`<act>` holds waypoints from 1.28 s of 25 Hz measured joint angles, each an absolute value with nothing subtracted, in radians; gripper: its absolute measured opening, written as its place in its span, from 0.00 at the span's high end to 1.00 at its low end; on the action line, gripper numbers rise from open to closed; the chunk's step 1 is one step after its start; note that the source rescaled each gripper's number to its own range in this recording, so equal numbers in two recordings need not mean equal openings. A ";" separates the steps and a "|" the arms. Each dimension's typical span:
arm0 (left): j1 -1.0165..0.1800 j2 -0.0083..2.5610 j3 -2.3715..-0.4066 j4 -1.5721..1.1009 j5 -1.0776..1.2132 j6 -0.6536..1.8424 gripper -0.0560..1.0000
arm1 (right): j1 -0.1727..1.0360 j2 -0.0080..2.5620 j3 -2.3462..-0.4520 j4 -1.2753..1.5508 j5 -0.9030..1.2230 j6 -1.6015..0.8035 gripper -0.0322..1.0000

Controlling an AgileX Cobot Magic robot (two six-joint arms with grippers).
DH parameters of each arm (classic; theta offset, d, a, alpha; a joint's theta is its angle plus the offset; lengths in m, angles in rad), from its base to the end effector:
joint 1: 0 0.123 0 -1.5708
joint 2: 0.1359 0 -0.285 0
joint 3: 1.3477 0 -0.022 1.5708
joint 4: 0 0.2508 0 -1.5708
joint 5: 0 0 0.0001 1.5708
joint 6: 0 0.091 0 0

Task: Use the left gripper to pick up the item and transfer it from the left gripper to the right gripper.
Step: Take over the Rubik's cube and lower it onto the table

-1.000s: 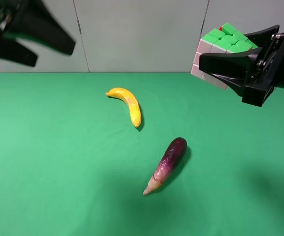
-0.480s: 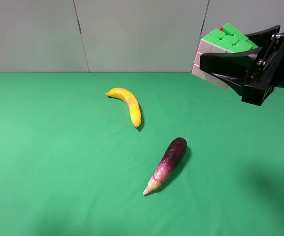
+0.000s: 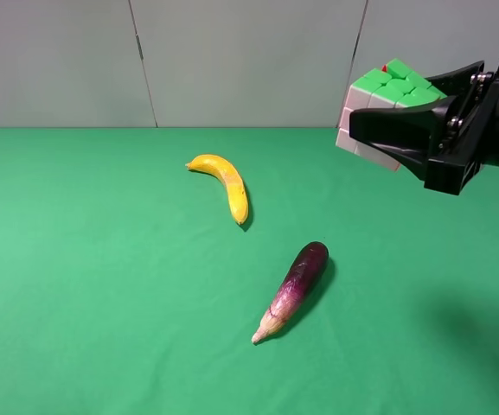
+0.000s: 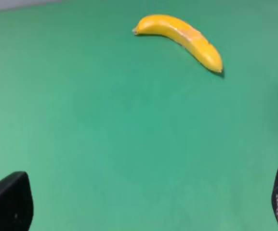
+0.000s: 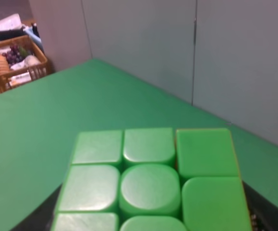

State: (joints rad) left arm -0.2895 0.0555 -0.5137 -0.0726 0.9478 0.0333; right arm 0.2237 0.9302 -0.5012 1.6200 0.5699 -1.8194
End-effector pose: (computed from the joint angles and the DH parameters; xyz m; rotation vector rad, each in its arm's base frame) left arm 0.0050 -0.0071 0.2906 0.3149 1.9547 -0.2527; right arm 0.1634 0.0876 0.2857 -0.7566 1.7073 0.5564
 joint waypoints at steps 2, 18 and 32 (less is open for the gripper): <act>-0.290 0.031 -0.514 -0.073 0.998 0.035 0.00 | 0.224 0.930 -0.501 1.606 0.570 -1.797 0.97; -0.290 0.020 -0.487 -0.072 1.058 0.036 0.00 | 0.224 0.930 -0.501 1.477 0.440 -1.541 0.97; -0.231 0.020 -0.486 -0.069 1.057 0.036 0.00 | 0.224 1.064 -0.568 0.718 0.413 -0.773 0.97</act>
State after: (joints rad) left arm -0.2314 0.0204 -0.4859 -0.0688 1.0571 0.0356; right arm 0.2237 1.0638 -0.5682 0.7176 0.4128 -0.7734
